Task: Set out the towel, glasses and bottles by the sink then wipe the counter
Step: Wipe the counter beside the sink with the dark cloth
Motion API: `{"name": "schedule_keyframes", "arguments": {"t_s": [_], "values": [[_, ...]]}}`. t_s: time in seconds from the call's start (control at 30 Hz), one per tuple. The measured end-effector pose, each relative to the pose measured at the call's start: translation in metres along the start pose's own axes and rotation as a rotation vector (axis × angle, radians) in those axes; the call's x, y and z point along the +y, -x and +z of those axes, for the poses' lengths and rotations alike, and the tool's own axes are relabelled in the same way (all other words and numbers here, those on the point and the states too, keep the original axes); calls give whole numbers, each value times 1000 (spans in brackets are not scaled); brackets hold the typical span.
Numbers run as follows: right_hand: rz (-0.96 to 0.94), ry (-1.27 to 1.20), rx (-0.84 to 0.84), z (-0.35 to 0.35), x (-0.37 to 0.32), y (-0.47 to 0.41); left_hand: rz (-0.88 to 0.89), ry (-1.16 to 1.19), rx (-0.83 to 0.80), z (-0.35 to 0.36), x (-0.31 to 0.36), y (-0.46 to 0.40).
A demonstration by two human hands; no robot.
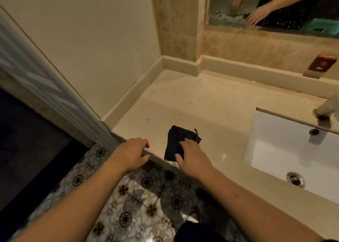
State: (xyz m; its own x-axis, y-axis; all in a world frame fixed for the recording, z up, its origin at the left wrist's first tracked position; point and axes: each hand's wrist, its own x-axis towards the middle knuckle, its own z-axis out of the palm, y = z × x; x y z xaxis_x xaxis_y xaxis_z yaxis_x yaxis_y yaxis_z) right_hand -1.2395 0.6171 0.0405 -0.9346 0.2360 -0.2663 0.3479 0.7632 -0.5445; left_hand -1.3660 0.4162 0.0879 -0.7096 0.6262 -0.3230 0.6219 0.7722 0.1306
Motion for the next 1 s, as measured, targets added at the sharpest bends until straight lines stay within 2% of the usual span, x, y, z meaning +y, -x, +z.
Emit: {"name": "schedule_keyframes", "arguments": {"t_s": [0.2, 0.47, 0.63, 0.87, 1.0], "values": [[-44, 215, 32, 38, 0, -52, -20, -78, -82, 1, -19, -48], [88, 231, 101, 64, 16, -72, 62, -126, -161, 17, -15, -128], [90, 243, 174, 66, 17, -69, 155, -234, -207, 29, -21, -184], [460, 244, 307, 77, 11, -53, 360, -191, -164, 36, -42, -242], [631, 236, 349, 74, 23, -35, 346, -90, -180, 26, -56, -268]]}}
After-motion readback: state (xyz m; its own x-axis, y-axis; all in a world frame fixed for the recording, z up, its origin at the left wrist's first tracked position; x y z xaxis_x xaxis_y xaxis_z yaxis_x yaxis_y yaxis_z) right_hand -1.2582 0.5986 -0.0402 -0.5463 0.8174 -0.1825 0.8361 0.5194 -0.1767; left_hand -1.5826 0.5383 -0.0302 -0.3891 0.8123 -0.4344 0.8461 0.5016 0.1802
